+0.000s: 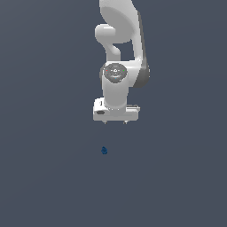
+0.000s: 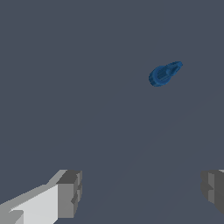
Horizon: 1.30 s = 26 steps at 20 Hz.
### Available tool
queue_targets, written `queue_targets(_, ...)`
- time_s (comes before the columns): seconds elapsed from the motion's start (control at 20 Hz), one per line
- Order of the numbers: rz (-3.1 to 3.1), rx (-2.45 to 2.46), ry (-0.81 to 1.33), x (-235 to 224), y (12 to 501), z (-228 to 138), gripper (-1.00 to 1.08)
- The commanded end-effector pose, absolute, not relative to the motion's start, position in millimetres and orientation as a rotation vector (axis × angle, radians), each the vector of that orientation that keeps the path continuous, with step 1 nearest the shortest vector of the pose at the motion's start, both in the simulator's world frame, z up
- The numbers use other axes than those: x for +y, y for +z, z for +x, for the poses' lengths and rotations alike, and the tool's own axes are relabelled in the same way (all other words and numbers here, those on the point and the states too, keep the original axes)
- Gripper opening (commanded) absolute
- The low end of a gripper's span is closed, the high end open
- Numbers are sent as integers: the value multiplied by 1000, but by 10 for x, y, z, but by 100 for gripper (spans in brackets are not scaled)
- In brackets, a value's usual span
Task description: Pick up the object and move it to a goal position.
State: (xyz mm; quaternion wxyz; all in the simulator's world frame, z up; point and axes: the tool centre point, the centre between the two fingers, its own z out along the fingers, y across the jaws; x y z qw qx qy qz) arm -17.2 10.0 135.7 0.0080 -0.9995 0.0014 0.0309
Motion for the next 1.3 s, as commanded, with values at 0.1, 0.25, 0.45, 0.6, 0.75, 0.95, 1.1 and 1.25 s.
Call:
queue_targets(0.1, -3123, -6, 91, 125, 1369, -161, 100)
queue_targets(0.25, -3119, -54, 64, 245, 1429, -116, 100)
queue_targets(0.45, -3114, -115, 39, 372, 1493, -86, 100)
queue_targets(0.6, -3114, -118, 39, 372, 1493, -90, 100)
queue_targets(0.75, -3115, -94, 41, 349, 1480, -76, 100)
queue_targets(0.95, -3116, -26, 40, 309, 1454, -16, 100)
queue_targets(1.1, -3116, 53, 38, 257, 1421, 50, 100)
queue_targets(1.25, -3113, 157, 37, 188, 1377, 136, 100)
